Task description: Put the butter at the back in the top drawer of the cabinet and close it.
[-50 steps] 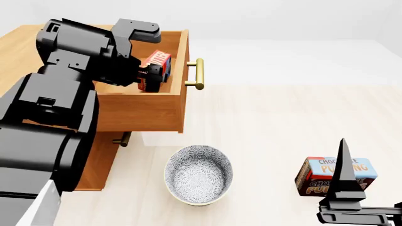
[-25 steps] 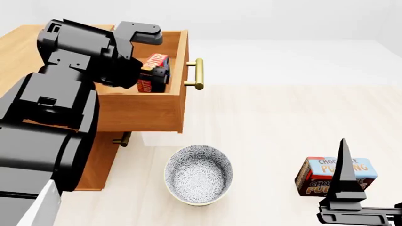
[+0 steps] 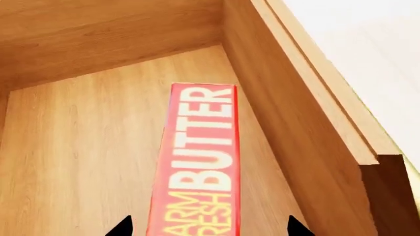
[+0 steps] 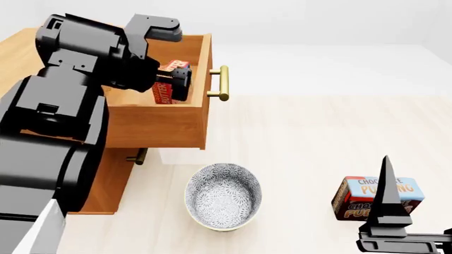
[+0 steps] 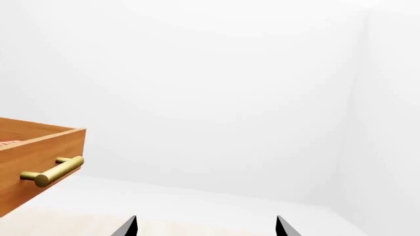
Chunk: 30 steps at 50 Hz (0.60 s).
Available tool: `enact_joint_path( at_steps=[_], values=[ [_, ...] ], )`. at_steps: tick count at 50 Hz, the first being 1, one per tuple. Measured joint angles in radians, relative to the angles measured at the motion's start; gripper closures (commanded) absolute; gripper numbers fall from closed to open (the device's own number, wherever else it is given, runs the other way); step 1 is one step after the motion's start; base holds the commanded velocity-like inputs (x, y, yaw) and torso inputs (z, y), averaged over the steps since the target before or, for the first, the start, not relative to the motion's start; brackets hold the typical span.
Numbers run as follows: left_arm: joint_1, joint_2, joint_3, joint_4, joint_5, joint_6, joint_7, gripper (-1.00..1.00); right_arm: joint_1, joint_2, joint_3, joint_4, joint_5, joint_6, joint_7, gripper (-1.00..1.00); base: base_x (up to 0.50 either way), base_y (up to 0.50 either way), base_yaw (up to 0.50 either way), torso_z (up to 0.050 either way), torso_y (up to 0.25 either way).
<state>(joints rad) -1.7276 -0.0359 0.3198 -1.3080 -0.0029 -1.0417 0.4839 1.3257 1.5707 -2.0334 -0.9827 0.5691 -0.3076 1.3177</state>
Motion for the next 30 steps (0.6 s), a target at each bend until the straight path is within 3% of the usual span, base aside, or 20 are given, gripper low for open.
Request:
enact_joint_path(
  at_steps=[21, 30],
  values=[
    [-0.063, -0.004, 0.009, 0.004, 0.003, 0.040, -0.044, -1.00, -0.004, 0.000, 0.003, -0.018, -0.009, 0.014, 0.011, -1.00, 0.00, 0.00, 0.00, 0.000, 0.000],
    [-0.029, -0.021, 0.000, 0.234, -0.010, -0.085, -0.061, -1.00, -0.002, 0.000, 0.007, -0.032, -0.010, 0.029, 0.017, -1.00, 0.00, 0.00, 0.00, 0.000, 0.000]
  ],
)
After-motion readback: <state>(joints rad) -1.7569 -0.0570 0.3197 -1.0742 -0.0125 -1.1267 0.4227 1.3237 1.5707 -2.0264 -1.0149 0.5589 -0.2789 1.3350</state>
